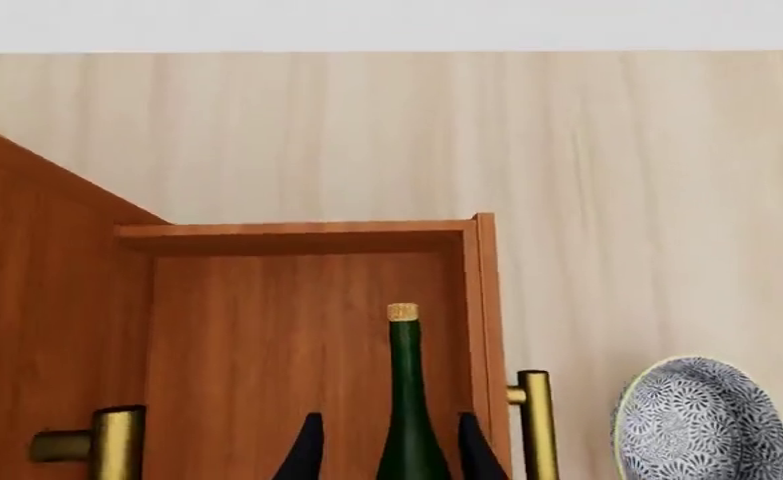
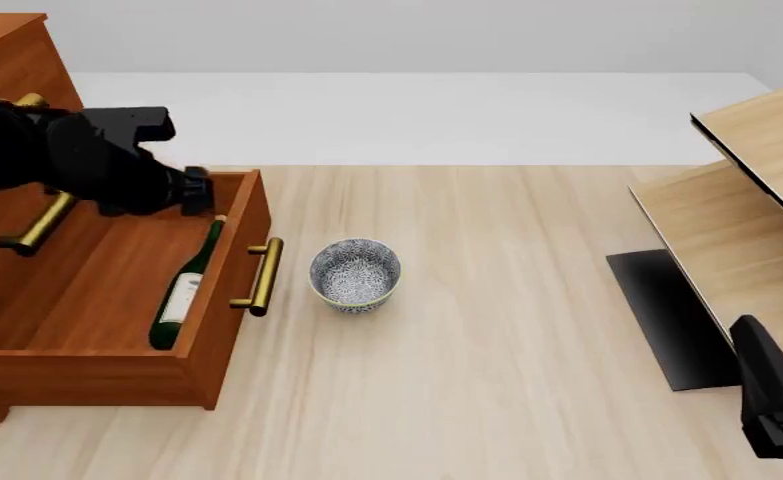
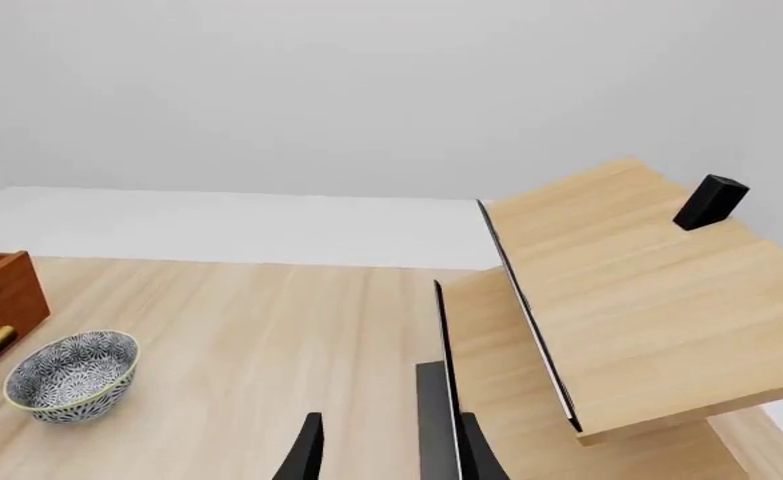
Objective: Put the wine bottle in the bottom drawer of the cabinet.
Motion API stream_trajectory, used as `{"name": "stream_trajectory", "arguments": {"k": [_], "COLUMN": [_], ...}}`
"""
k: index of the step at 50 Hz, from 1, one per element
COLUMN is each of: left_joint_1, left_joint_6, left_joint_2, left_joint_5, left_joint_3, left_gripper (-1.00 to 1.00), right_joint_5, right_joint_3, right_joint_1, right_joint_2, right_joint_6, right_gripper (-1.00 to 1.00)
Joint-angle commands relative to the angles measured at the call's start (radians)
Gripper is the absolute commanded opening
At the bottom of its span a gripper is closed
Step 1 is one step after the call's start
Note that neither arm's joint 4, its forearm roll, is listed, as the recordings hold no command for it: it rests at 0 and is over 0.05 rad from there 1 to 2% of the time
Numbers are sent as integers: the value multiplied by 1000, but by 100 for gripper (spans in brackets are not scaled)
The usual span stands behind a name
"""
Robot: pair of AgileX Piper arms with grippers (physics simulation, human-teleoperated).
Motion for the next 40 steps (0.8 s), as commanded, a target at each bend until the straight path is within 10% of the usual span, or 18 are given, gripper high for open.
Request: {"name": "stream_trajectory", "arguments": {"k": [1,23,40], "left_joint_1": [-4,-33,13], "left_joint_6": [147,250,280], "left_joint_2": [-162,-523,-766], "left_joint_5": [51,263,517], "left_joint_3": [3,-72,-317], "left_gripper": [100,100,100], "right_joint_5": [-1,1,2], "right_joint_3": [1,-1,1], "right_joint_1": [2,9,10], "right_joint_2": [0,0,0], "right_joint_6": [0,-7,-9], "right_gripper": [100,100,100]}}
